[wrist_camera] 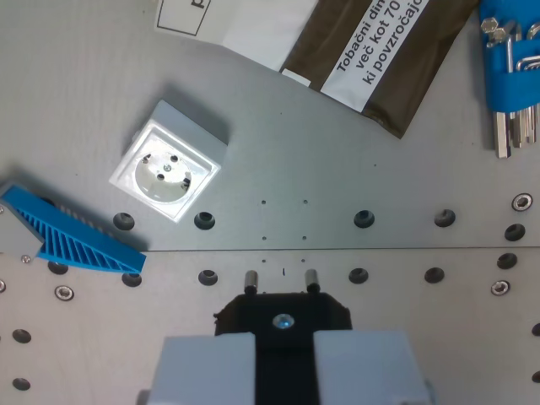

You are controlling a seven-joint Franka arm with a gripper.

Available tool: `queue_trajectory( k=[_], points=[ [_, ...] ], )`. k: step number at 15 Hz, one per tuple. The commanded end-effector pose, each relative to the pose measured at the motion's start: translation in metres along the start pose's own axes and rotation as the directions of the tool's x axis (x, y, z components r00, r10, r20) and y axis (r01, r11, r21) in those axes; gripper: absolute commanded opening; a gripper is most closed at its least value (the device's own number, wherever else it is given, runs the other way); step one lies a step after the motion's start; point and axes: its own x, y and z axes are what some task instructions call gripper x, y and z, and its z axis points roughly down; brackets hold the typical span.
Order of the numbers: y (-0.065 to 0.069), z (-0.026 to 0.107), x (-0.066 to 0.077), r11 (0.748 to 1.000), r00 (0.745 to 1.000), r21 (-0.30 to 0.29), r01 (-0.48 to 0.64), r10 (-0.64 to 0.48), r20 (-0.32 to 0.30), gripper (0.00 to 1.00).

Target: Move above the white socket

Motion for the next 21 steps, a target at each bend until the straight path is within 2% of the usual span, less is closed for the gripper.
queue_trajectory(
  k=[1, 11, 17, 21],
  points=[
    [0.000, 0.000, 0.000, 1.000, 1.000, 0.000, 0.000, 0.000, 0.000, 0.00],
    [-0.001, 0.004, -0.001, 0.999, 0.999, 0.000, 0.049, -0.049, -0.006, 0.00],
    [-0.005, 0.014, -0.004, 0.993, 0.992, 0.000, 0.122, -0.122, -0.034, 0.00],
    [-0.009, 0.026, -0.007, 0.982, 0.980, -0.003, 0.189, -0.189, -0.059, 0.00]
  ],
)
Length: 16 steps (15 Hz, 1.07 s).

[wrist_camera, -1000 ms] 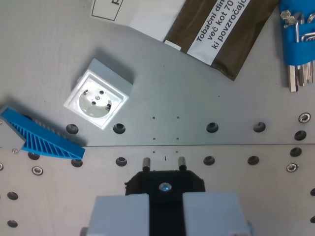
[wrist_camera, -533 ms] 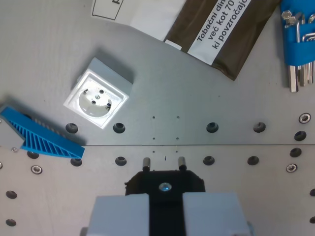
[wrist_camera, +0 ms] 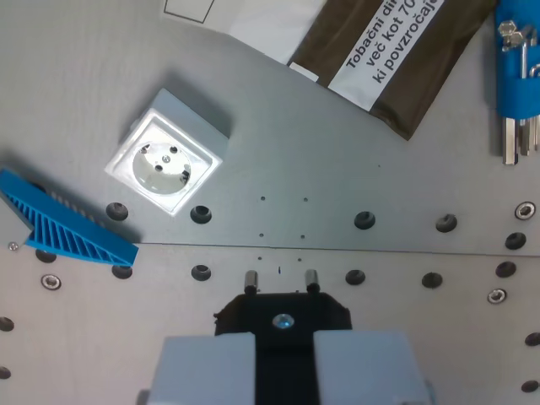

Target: Move above the white socket

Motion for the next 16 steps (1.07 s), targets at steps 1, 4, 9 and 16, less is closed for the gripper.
queue_trajectory(
  k=[1, 4, 9, 16],
  points=[
    [-0.003, 0.014, -0.005, 0.990, 0.986, -0.007, 0.139, -0.139, -0.088, 0.00],
    [-0.007, 0.025, -0.008, 0.980, 0.975, -0.016, 0.199, -0.200, -0.098, 0.00],
    [-0.016, 0.047, -0.014, 0.953, 0.948, -0.025, 0.303, -0.304, -0.095, 0.00],
    [-0.030, 0.080, -0.020, 0.894, 0.891, -0.029, 0.447, -0.447, -0.080, 0.00]
  ],
)
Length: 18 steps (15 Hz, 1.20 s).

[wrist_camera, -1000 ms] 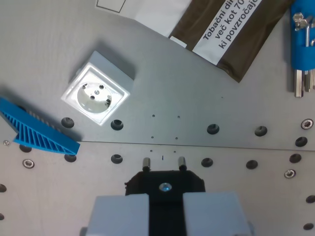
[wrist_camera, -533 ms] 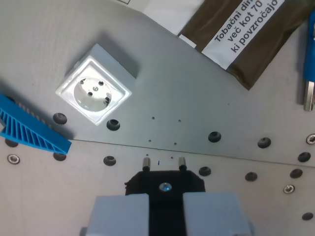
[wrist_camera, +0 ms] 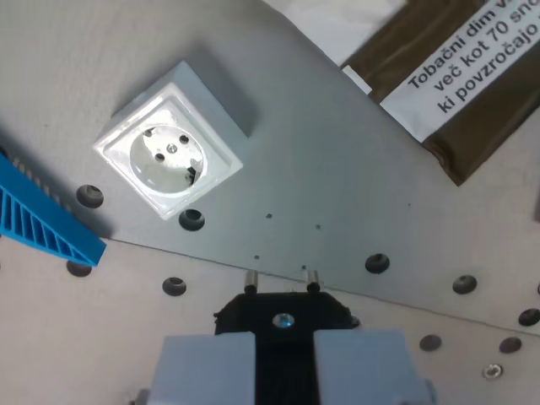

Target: Move above the white socket

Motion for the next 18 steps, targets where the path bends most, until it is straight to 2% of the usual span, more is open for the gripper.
queue_trajectory(
  k=[1, 10, 18],
  points=[
    [-0.005, 0.015, -0.002, 0.971, 0.967, -0.020, 0.239, -0.240, -0.081, 0.00],
    [-0.027, 0.061, -0.008, 0.919, 0.914, -0.040, 0.392, -0.394, -0.094, 0.00],
    [-0.043, 0.097, -0.012, 0.883, 0.879, -0.062, 0.466, -0.470, -0.088, 0.00]
  ],
)
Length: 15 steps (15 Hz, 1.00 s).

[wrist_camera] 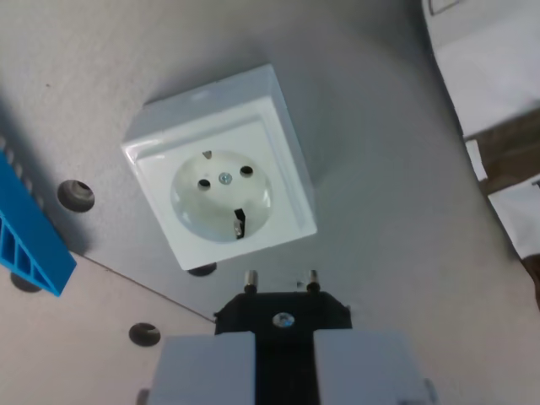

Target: Move above the white socket

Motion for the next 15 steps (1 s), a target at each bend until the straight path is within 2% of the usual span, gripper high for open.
queue_trajectory(
  k=[1, 8, 15],
  points=[
    [-0.006, 0.014, -0.002, 0.982, 0.979, -0.065, 0.178, -0.183, -0.085, 0.00],
    [-0.015, 0.033, -0.003, 0.977, 0.975, -0.080, 0.200, -0.206, -0.081, 0.00],
    [-0.021, 0.043, -0.003, 0.980, 0.979, -0.084, 0.179, -0.186, -0.084, 0.00]
  ],
)
